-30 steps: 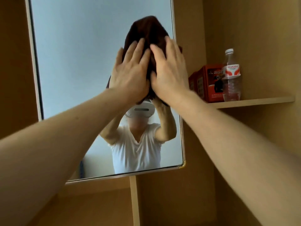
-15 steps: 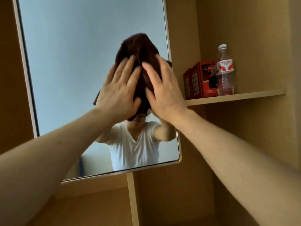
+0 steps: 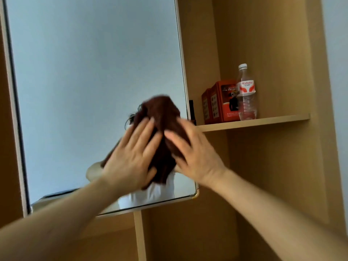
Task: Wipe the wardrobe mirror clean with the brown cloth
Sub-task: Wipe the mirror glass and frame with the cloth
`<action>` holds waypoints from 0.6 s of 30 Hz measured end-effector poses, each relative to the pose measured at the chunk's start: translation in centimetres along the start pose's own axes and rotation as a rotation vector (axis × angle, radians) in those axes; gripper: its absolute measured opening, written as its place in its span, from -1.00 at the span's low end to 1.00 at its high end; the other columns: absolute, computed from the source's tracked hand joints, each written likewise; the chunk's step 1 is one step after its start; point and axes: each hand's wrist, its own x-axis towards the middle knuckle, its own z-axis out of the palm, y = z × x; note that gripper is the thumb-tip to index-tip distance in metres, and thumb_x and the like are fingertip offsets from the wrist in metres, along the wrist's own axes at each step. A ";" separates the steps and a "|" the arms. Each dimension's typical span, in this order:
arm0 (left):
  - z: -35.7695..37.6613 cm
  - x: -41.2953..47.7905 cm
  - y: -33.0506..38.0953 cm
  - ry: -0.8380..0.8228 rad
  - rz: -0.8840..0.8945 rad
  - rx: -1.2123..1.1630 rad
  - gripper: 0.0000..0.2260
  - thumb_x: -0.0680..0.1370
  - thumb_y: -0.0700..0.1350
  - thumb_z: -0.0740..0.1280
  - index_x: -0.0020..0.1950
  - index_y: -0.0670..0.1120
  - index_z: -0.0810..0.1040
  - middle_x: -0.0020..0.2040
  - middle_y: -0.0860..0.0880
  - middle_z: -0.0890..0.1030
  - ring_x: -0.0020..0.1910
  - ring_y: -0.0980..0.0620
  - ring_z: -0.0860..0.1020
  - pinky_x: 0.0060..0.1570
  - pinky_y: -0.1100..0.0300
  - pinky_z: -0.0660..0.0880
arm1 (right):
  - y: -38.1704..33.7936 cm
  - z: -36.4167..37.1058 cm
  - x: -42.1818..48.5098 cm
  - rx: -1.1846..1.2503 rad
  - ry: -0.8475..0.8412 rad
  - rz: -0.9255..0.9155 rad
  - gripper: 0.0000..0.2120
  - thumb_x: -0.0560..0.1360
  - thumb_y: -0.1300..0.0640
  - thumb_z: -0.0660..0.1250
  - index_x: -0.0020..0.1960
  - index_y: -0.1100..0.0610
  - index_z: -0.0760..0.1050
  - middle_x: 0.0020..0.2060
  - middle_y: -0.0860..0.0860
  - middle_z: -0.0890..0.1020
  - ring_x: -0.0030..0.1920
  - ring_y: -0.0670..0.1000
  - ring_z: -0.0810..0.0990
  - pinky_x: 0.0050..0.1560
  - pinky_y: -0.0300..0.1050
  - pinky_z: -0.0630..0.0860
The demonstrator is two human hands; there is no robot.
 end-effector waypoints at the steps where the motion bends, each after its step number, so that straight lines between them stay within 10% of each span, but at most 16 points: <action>1: -0.8 1.8 -1.3 0.024 -0.037 0.017 -0.37 0.42 0.00 0.18 0.41 -0.33 0.33 0.42 -0.40 0.27 0.41 -0.39 0.26 0.36 -0.26 0.24 | 0.7 -0.8 2.3 0.009 0.020 0.027 -0.46 0.50 0.13 0.29 0.43 0.12 0.21 0.40 0.30 0.24 0.40 0.28 0.27 0.42 0.16 0.24; 8: -3.6 8.7 -4.9 0.075 -0.276 0.014 -0.36 0.45 -0.10 0.26 0.51 -0.17 0.18 0.54 -0.24 0.11 0.52 -0.23 0.09 0.47 -0.14 0.04 | 1.5 -2.9 11.7 0.079 0.118 0.240 -0.44 0.45 0.21 0.29 0.43 0.11 0.28 0.43 0.20 0.23 0.41 0.21 0.25 0.40 0.09 0.25; 18: 0.8 -7.1 0.9 -0.146 0.192 0.059 -0.26 0.29 0.01 0.26 0.46 -0.18 0.28 0.44 -0.30 0.31 0.48 -0.27 0.18 0.41 -0.21 0.10 | -4.4 3.1 -7.7 0.037 -0.069 -0.028 -0.44 0.47 0.04 0.26 0.42 0.00 0.16 0.39 0.21 0.20 0.41 0.18 0.23 0.37 0.15 0.30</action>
